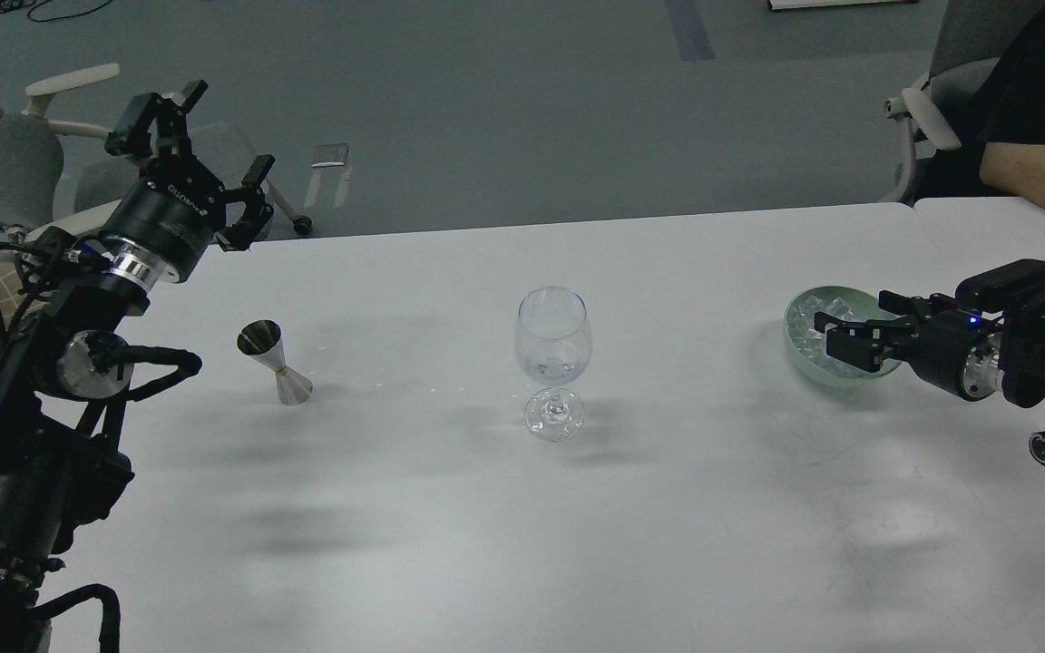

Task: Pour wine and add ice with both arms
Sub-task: 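Reach the right gripper into the green bowl and pinch an ice cube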

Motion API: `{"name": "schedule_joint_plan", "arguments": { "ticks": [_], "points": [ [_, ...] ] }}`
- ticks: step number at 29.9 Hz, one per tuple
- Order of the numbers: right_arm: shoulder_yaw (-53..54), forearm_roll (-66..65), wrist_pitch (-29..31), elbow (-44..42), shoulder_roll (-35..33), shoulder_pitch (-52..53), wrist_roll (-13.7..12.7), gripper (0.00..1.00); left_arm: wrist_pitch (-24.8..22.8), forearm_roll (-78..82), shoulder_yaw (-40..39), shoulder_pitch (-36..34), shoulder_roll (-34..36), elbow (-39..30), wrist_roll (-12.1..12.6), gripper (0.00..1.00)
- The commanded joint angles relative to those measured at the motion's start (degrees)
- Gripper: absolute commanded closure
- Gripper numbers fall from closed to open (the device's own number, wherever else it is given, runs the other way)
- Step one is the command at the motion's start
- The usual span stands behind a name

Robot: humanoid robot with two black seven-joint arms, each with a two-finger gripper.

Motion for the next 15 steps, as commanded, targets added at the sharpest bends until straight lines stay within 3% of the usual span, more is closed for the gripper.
{"name": "schedule_joint_plan", "arguments": {
  "ticks": [1, 5, 15],
  "points": [
    [-0.11, -0.14, -0.01, -0.64, -0.05, -0.1, 0.1, 0.2, 0.0, 0.0, -0.02, 0.04, -0.07, 0.0, 0.04, 0.02],
    [-1.77, -0.14, -0.01, -0.91, -0.05, 0.16, 0.1, 0.29, 0.0, 0.0, 0.07, 0.04, -0.07, 0.0, 0.04, 0.02],
    [-3.01, -0.22, -0.01, -2.49, 1.0, 0.95, 0.01, 0.33, 0.0, 0.09, 0.07, 0.13, -0.16, 0.0, 0.04, 0.02]
  ]
}}
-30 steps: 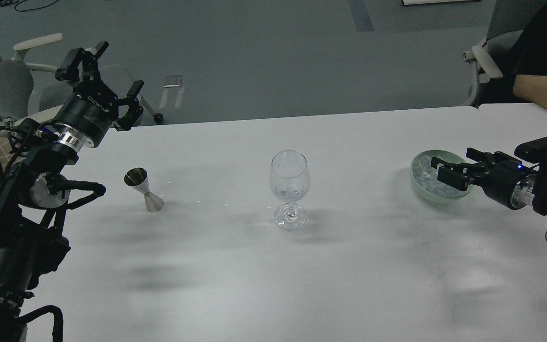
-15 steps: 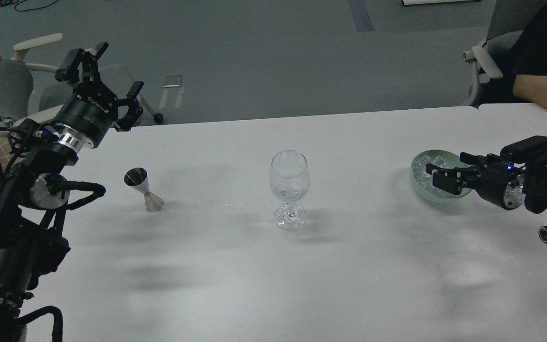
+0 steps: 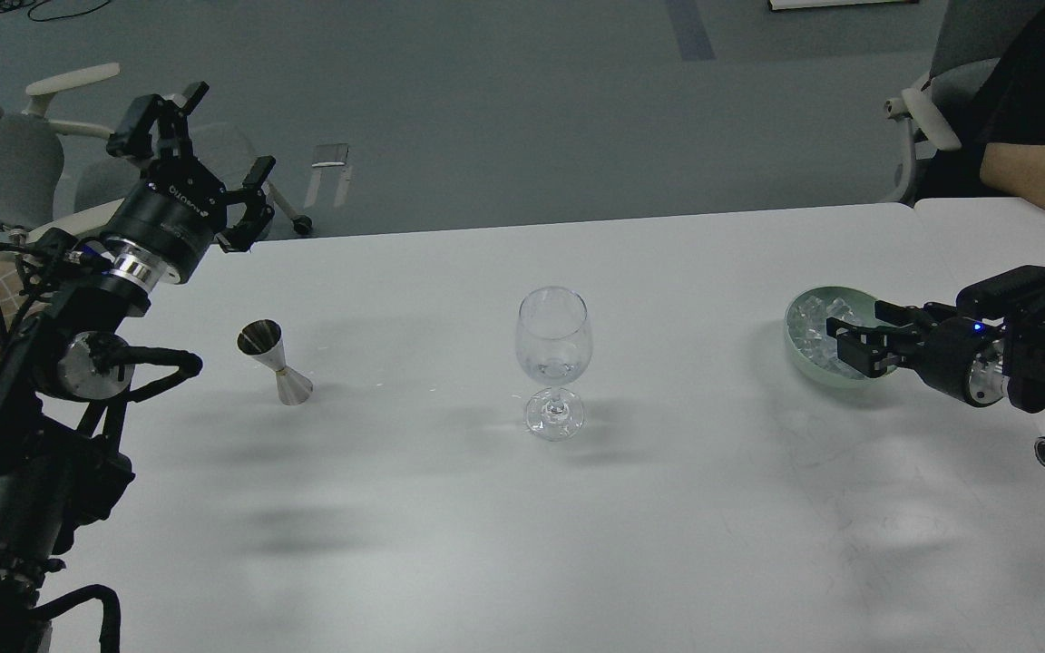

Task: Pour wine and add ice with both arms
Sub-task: 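Reach the right gripper into the green bowl and pinch an ice cube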

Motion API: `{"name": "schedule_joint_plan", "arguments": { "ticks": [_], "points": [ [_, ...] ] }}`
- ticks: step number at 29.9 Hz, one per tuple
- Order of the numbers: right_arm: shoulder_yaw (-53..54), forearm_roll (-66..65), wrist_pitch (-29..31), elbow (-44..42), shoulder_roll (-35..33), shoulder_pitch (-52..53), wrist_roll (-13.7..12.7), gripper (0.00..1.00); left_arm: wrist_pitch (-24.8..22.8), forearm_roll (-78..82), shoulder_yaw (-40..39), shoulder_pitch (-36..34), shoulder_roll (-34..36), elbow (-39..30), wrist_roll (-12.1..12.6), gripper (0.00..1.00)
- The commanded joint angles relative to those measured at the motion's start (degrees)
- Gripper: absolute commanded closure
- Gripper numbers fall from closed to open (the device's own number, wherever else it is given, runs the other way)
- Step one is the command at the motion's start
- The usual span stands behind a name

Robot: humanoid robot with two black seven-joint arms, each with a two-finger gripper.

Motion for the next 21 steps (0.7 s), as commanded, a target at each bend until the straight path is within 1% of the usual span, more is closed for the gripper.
{"name": "schedule_joint_plan", "arguments": {
  "ticks": [1, 3, 5, 14, 15, 17, 21],
  "points": [
    [-0.28, -0.02, -0.01, -0.16, 0.44, 0.02, 0.04, 0.34, 0.0, 0.03, 0.0, 0.07, -0.04, 0.0, 0.04, 0.02],
    [-0.28, -0.02, -0.01, -0.16, 0.44, 0.02, -0.05, 0.35, 0.0, 0.03, 0.0, 0.07, -0.04, 0.0, -0.05, 0.02],
    [-0.28, -0.02, -0.01, -0.16, 0.44, -0.07, -0.05, 0.39, 0.0, 0.03, 0.0, 0.07, -0.04, 0.0, 0.04, 0.02],
    [-0.28, -0.02, -0.01, -0.95, 0.44, 0.37, 0.04, 0.48, 0.0, 0.03, 0.0, 0.07, -0.13, -0.08, 0.04, 0.02],
    [-0.28, -0.02, -0.01, -1.04, 0.44, 0.37, 0.04, 0.5, 0.0, 0.03, 0.0, 0.07, -0.13, -0.08, 0.04, 0.02],
    [-0.37, -0.02, -0.01, -1.04, 0.44, 0.37, 0.04, 0.56, 0.0, 0.03, 0.0, 0.07, -0.13, -0.08, 0.04, 0.02],
    [-0.37, -0.02, -0.01, -0.95, 0.52, 0.37, 0.04, 0.64, 0.0, 0.03, 0.0, 0.16, -0.13, -0.08, -0.05, 0.02]
  ]
}}
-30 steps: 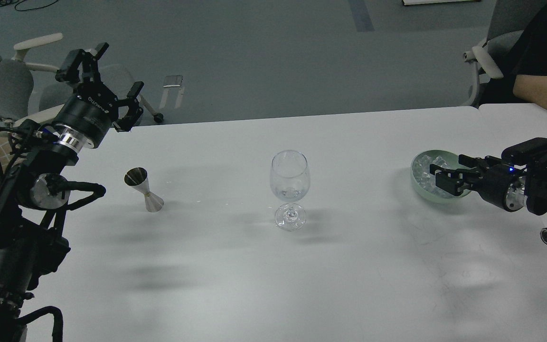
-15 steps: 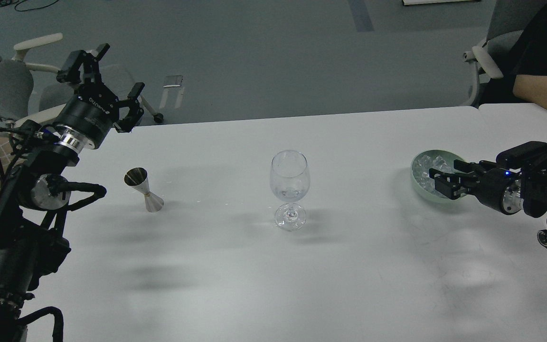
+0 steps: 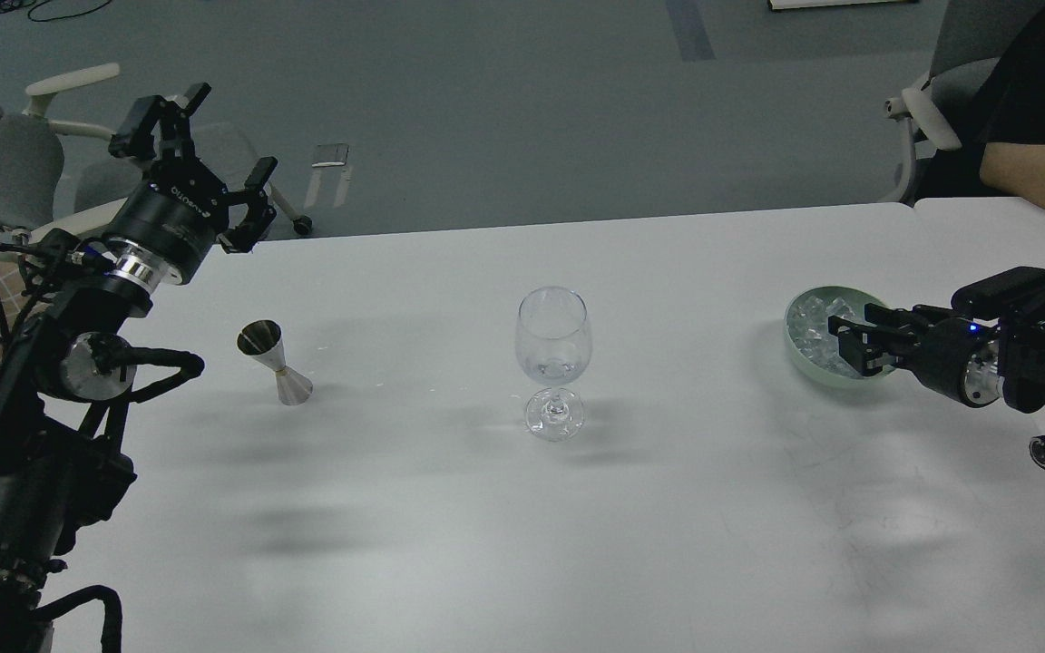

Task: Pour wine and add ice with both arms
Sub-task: 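Reach the right gripper into the green bowl and pinch an ice cube, then carry the ice cube with the right gripper over the wine glass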

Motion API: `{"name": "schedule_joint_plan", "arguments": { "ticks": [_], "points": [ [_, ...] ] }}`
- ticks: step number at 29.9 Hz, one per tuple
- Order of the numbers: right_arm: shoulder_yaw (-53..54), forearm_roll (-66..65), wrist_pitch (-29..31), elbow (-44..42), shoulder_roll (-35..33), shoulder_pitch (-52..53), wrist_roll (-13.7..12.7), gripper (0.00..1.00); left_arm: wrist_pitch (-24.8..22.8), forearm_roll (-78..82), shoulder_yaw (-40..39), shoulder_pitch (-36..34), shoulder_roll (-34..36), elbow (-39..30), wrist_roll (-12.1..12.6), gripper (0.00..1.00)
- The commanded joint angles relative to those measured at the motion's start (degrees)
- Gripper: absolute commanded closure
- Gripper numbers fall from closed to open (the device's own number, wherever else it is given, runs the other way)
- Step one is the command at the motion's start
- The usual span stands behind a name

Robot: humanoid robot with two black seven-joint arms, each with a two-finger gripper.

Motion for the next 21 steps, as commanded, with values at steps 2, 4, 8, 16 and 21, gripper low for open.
{"name": "schedule_joint_plan", "arguments": {
  "ticks": [2, 4, 8, 16, 21],
  "points": [
    [-0.27, 0.0, 0.17, 0.0, -0.06, -0.08, 0.0, 0.74, 0.0, 0.0, 0.0, 0.07, 0.0, 0.0, -0.05, 0.02],
    [-0.88, 0.09, 0.17, 0.0, -0.06, 0.1, -0.09, 0.84, 0.0, 0.0, 0.0, 0.07, 0.0, 0.0, 0.04, 0.02],
    [-0.88, 0.09, 0.17, 0.0, -0.06, 0.27, -0.09, 0.91, 0.0, 0.0, 0.0, 0.07, 0.0, 0.0, -0.05, 0.02],
    [0.25, 1.49, -0.18, 3.32, -1.37, 2.99, 0.0, 1.0, 0.0, 0.0, 0.0, 0.07, 0.0, 0.0, -0.05, 0.02],
    [2.37, 3.42, 0.78, 12.54, -8.13, 5.1, -0.09, 1.0, 0.0, 0.0, 0.0, 0.07, 0.0, 0.0, 0.04, 0.02]
  ]
}}
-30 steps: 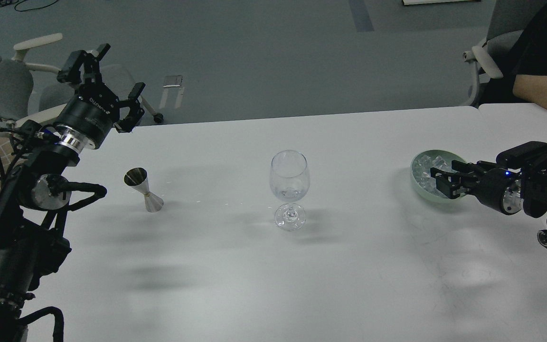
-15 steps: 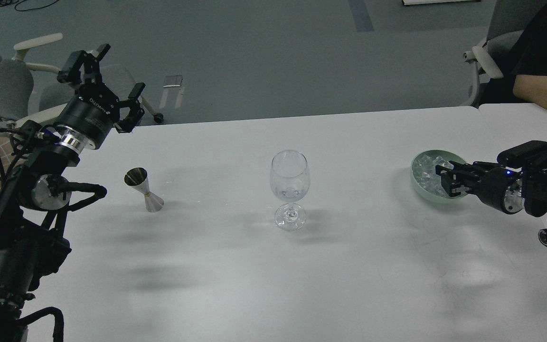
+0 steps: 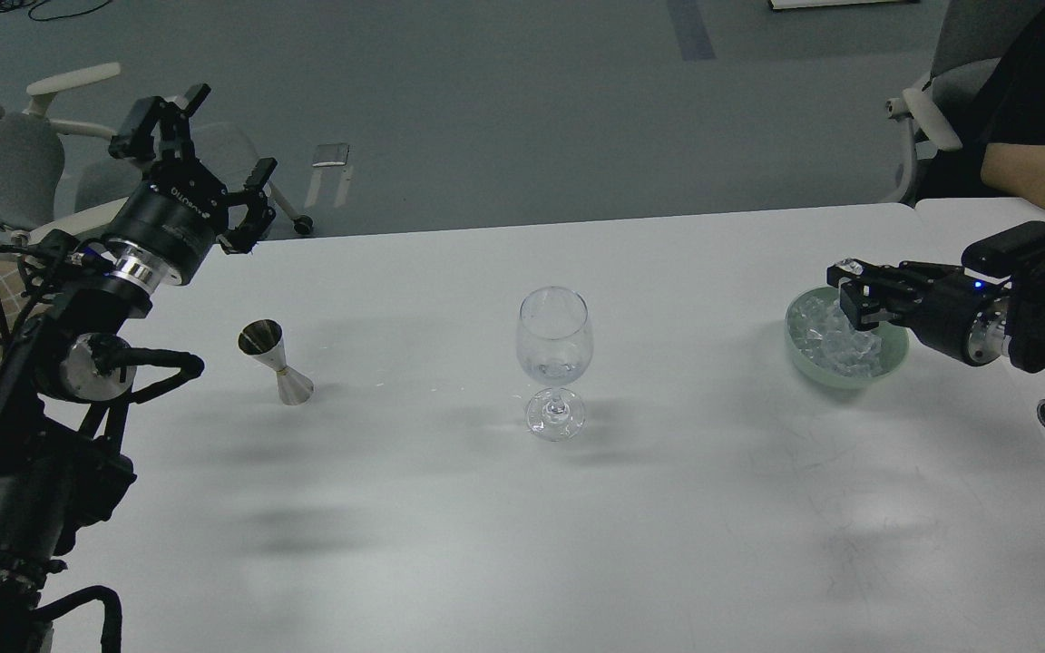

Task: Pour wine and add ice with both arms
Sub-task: 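Carry the ice cube with the right gripper over the wine glass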

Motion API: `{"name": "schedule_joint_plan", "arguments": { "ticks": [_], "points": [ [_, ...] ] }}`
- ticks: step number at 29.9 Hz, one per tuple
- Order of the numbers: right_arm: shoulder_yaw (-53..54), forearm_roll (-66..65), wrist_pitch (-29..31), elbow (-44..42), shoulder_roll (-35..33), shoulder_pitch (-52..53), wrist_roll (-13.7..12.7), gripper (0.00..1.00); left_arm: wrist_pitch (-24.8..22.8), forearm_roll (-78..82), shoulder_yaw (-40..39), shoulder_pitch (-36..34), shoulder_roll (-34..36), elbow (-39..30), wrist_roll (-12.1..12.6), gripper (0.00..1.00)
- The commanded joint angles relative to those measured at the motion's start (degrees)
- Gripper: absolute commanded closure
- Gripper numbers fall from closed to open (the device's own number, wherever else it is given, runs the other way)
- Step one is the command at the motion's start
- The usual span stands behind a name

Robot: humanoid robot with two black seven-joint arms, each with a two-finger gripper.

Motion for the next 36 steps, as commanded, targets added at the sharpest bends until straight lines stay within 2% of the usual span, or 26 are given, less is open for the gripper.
{"name": "schedule_joint_plan", "arguments": {
  "ticks": [1, 4, 11, 17, 22, 29, 36],
  "points": [
    [0.81, 2.02, 0.95, 7.06, -4.61, 2.13, 0.0, 1.0, 0.0, 0.0, 0.0, 0.0, 0.0, 0.01, 0.04, 0.02],
    [0.72, 4.39, 1.56, 13.83, -8.57, 5.56, 0.09, 1.0, 0.0, 0.0, 0.0, -0.09, 0.0, 0.01, -0.05, 0.02],
    [-0.33, 4.75, 4.72, 21.93, -8.32, 12.32, 0.09, 1.0, 0.0, 0.17, 0.0, -0.09, -0.61, 0.01, 0.04, 0.02],
    [-10.7, 4.75, 5.61, 22.46, -1.64, 23.13, 0.88, 1.0, 0.0, 0.18, 0.0, -0.18, -0.7, 0.01, 0.04, 0.02],
    [-18.17, 5.1, 5.78, 21.93, 6.53, 30.07, 0.88, 1.0, 0.0, 0.26, 0.09, -0.18, -0.7, 0.01, 0.04, 0.02],
    [-22.57, 7.03, 7.1, 21.67, 13.13, 33.95, 0.88, 1.0, 0.0, 0.18, 0.09, -0.35, -0.61, 0.01, 0.04, 0.02],
    [-24.51, 7.56, 8.95, 20.79, 15.86, 35.1, 0.88, 1.0, 0.0, 0.18, 0.09, -0.35, -0.53, 0.01, 0.04, 0.02]
  ]
}}
